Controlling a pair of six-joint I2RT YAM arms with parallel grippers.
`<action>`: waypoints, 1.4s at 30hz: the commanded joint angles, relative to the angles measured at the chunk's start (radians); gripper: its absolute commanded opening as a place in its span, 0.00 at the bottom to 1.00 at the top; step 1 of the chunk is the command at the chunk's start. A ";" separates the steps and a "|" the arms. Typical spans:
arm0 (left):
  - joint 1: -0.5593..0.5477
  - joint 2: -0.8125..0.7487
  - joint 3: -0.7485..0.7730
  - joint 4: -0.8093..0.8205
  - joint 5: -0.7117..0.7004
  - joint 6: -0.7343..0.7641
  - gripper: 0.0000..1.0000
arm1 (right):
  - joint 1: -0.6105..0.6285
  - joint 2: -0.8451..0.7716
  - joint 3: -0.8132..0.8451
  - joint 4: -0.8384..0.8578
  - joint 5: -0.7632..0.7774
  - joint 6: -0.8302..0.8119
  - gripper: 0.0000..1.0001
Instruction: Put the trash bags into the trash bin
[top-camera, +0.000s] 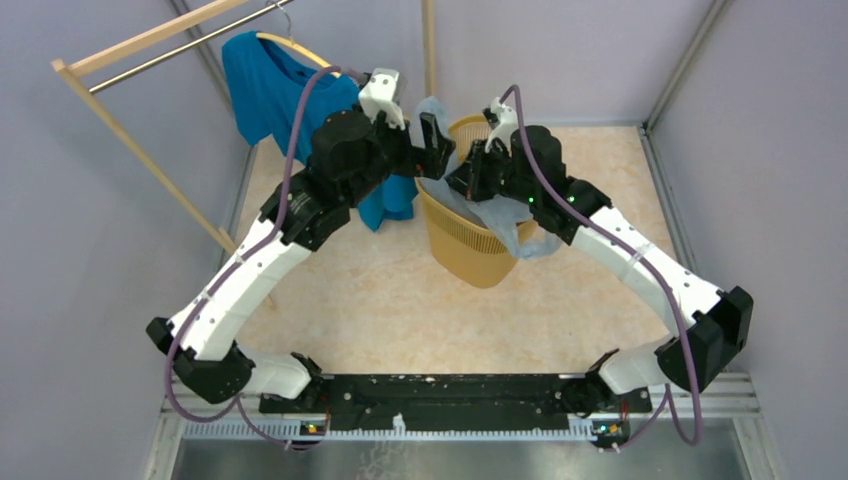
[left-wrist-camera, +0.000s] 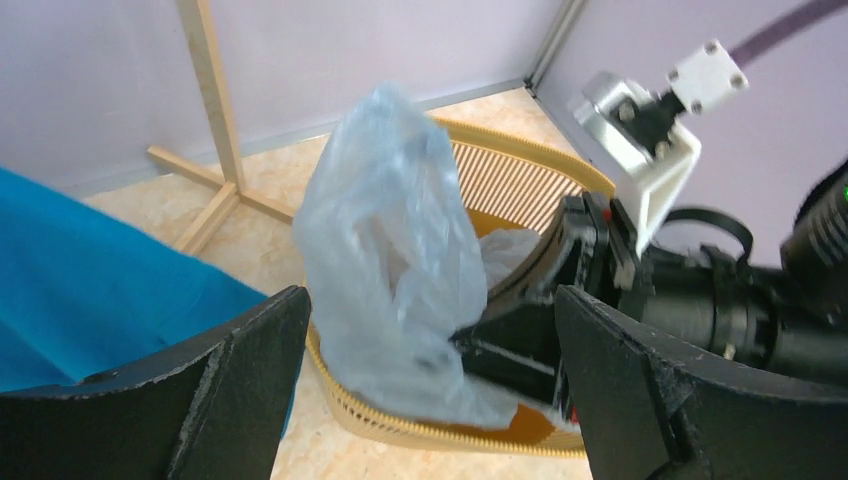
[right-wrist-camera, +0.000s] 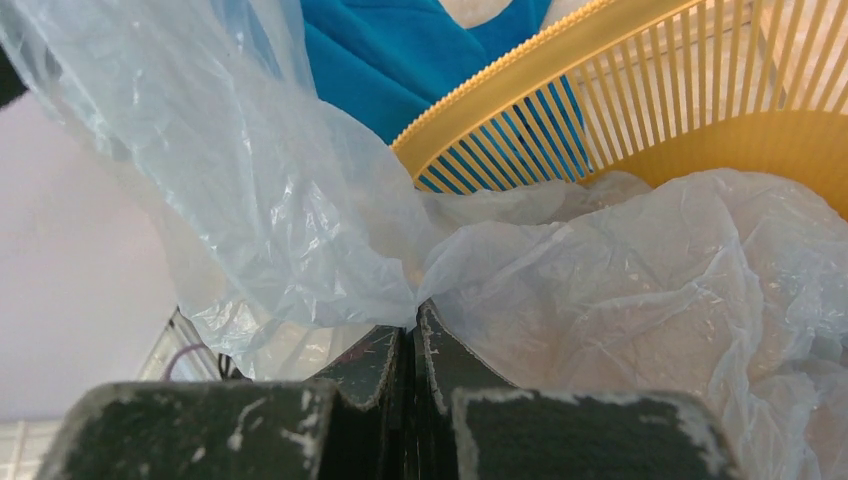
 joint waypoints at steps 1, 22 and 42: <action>0.004 0.059 0.088 0.071 -0.055 -0.034 0.99 | 0.007 -0.040 0.036 -0.023 -0.040 -0.091 0.01; 0.005 0.136 0.016 0.190 -0.131 0.047 0.00 | 0.005 -0.115 0.064 -0.197 0.096 -0.231 0.61; 0.005 0.010 -0.144 0.225 -0.039 0.024 0.00 | -0.608 -0.045 0.152 -0.037 -0.278 -0.077 0.99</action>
